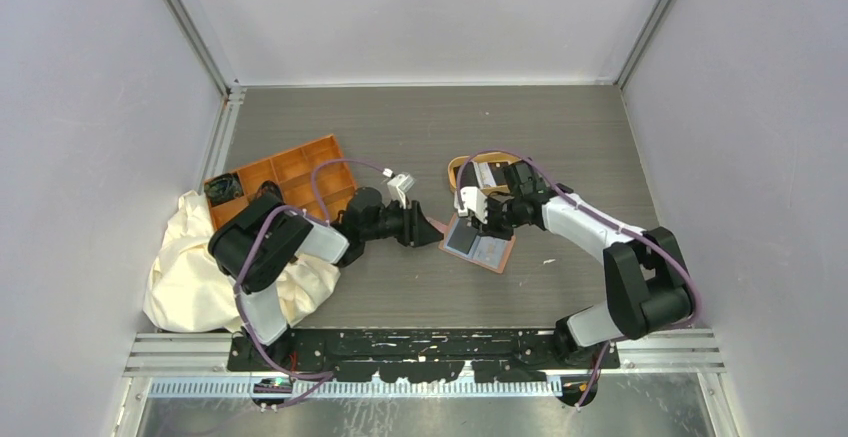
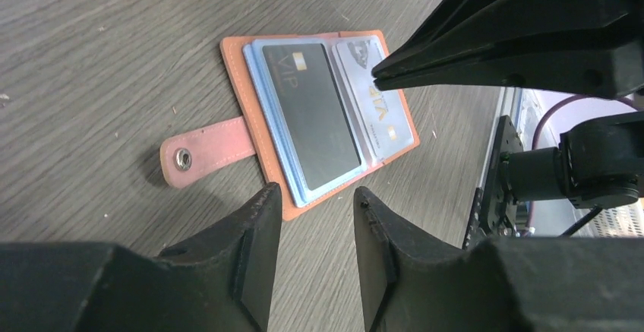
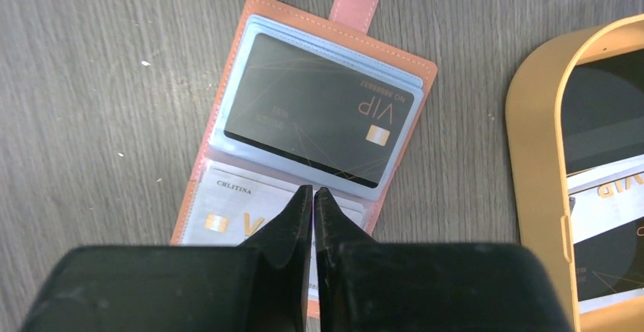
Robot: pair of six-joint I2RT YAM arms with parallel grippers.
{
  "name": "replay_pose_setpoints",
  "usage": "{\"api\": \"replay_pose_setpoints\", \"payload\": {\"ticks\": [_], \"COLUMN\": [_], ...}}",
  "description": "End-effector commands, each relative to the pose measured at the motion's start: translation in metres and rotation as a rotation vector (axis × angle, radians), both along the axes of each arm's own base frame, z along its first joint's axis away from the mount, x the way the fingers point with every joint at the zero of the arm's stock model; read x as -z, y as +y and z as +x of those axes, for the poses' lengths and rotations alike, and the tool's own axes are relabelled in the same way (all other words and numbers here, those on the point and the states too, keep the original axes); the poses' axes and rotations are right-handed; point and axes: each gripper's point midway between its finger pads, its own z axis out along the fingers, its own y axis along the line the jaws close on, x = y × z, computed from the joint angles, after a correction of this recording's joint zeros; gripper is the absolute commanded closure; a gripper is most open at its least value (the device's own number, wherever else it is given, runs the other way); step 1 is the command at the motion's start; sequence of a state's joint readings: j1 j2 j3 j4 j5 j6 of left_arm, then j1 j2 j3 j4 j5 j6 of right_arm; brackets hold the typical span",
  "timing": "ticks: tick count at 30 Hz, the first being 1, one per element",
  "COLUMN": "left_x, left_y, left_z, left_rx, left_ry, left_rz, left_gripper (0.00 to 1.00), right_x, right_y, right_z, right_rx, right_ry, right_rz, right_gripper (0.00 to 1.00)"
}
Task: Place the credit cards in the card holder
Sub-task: Turn over the card slot in the card holder.
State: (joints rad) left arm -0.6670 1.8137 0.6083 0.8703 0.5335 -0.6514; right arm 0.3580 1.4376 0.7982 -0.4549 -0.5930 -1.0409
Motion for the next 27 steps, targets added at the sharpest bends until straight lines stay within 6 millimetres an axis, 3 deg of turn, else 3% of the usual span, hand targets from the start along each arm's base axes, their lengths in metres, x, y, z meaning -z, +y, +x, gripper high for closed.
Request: {"api": "replay_pose_setpoints", "payload": {"ticks": [1,5,17,27], "left_x": [-0.031,-0.025,-0.021,-0.022], "left_y": [-0.012,-0.017,-0.021,-0.030], "left_z": [0.006,0.003,0.002,-0.003], "left_rx": [-0.005,-0.002,0.005,0.046], "left_ry": [-0.129,-0.144,-0.141,-0.135], "left_rz": [-0.045,0.008,0.031,0.018], "left_gripper": [0.59,0.58,0.57,0.57], "right_x": [0.006,0.011,0.037,0.043], "right_y": [0.001,0.001,-0.002,-0.006], "right_z": [0.017,0.026,0.018,0.014], "right_rx": [0.008,0.042,0.018,0.001], "right_ry": [-0.077,-0.086,-0.033,-0.007], "right_rz": [-0.055,-0.078,-0.153,-0.187], "right_gripper": [0.91,0.91,0.91,0.92]}}
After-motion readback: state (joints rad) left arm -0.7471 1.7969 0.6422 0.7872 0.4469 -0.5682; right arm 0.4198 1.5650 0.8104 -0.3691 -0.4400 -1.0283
